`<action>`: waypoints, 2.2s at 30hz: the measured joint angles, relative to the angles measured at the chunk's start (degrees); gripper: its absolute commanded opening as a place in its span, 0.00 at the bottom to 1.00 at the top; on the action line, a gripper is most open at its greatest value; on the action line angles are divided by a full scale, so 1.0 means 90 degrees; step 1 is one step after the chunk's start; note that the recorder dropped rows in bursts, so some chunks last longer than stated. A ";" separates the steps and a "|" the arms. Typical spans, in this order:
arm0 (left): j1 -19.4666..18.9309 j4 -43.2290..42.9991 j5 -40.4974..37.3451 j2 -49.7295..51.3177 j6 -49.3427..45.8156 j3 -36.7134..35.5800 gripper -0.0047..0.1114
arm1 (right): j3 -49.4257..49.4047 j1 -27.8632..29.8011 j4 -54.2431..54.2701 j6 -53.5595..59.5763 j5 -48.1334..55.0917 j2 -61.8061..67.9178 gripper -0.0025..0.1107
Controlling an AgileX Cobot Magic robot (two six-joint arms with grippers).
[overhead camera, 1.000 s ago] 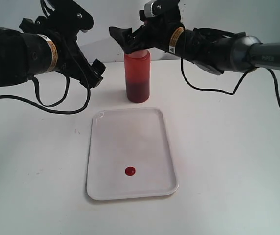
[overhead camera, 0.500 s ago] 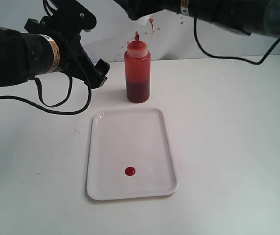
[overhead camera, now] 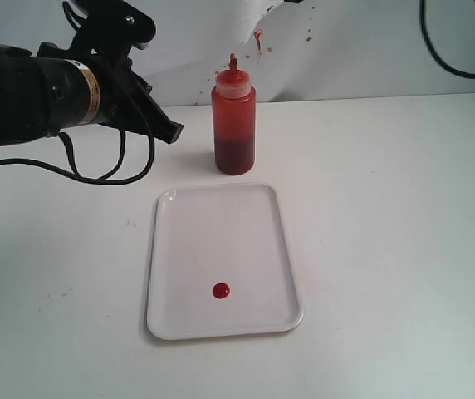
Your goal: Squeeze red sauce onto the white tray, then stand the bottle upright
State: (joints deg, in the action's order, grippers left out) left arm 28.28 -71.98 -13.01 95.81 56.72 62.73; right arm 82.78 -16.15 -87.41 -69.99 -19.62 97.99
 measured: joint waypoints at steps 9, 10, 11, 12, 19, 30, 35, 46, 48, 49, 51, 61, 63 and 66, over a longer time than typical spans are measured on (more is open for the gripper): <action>0.0270 0.0767 0.0418 -0.0956 -0.0303 -0.0665 0.04 | -0.2084 0.0279 0.0388 -0.0115 0.0344 -0.1709 0.02; 0.0352 0.0767 0.0581 -0.1186 -0.0303 -0.0781 0.04 | -0.2269 0.0279 0.0569 -0.0060 0.0357 -0.1899 0.02; 0.0444 0.0792 0.0768 -0.1435 -0.0303 -0.0897 0.04 | -0.2454 0.0279 0.0741 0.0004 0.0357 -0.2095 0.02; 0.0518 0.0813 0.0931 -0.1701 -0.0270 -0.0988 0.04 | -0.2645 0.0291 0.0870 0.0060 0.0342 -0.2299 0.02; 0.1009 0.0847 0.2158 -0.3562 0.0135 -0.1720 0.04 | -0.4114 0.0291 0.2065 0.0734 0.0055 -0.3869 0.02; 0.1036 0.0871 0.2283 -0.5324 0.0763 -0.2983 0.04 | -0.6321 0.0291 0.2478 0.1048 0.0046 -0.6342 0.02; 0.1036 0.0871 0.2294 -0.5709 0.0788 -0.3381 0.04 | -0.7119 0.0291 0.2478 0.1048 0.0075 -0.7289 0.02; 0.1036 0.0871 0.2280 -0.5799 0.0796 -0.3441 0.04 | -0.7602 0.0291 0.2490 0.1048 0.0091 -0.7909 0.02; 0.1036 0.0871 0.2280 -0.5799 0.0796 -0.3441 0.04 | -0.7602 0.0291 0.2503 0.1048 0.0091 -0.7909 0.02; 0.1036 0.0871 0.2280 -0.5799 0.0796 -0.3441 0.04 | -0.7602 0.0291 0.2503 0.1048 0.0091 -0.7909 0.02; 0.1036 0.0871 0.2280 -0.5799 0.0796 -0.3441 0.04 | -0.7602 0.0291 0.2503 0.1048 0.0091 -0.7909 0.02; 0.0949 0.0871 0.2269 -0.5919 0.0827 -0.3454 0.04 | -0.7602 0.0291 0.2513 0.1048 0.0091 -0.7909 0.02; 0.0772 0.0871 0.2305 -0.6109 0.1014 -0.3486 0.04 | -0.7602 0.0291 0.2513 0.1048 0.0091 -0.7909 0.02; 0.0243 0.0895 0.2319 -0.6623 0.1627 -0.3651 0.04 | -0.7602 0.0291 0.2513 0.1048 0.0091 -0.7909 0.02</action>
State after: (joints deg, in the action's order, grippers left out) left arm 30.47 -63.92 7.87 36.20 71.37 29.87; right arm 14.37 -13.53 -64.79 -60.56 -18.80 26.81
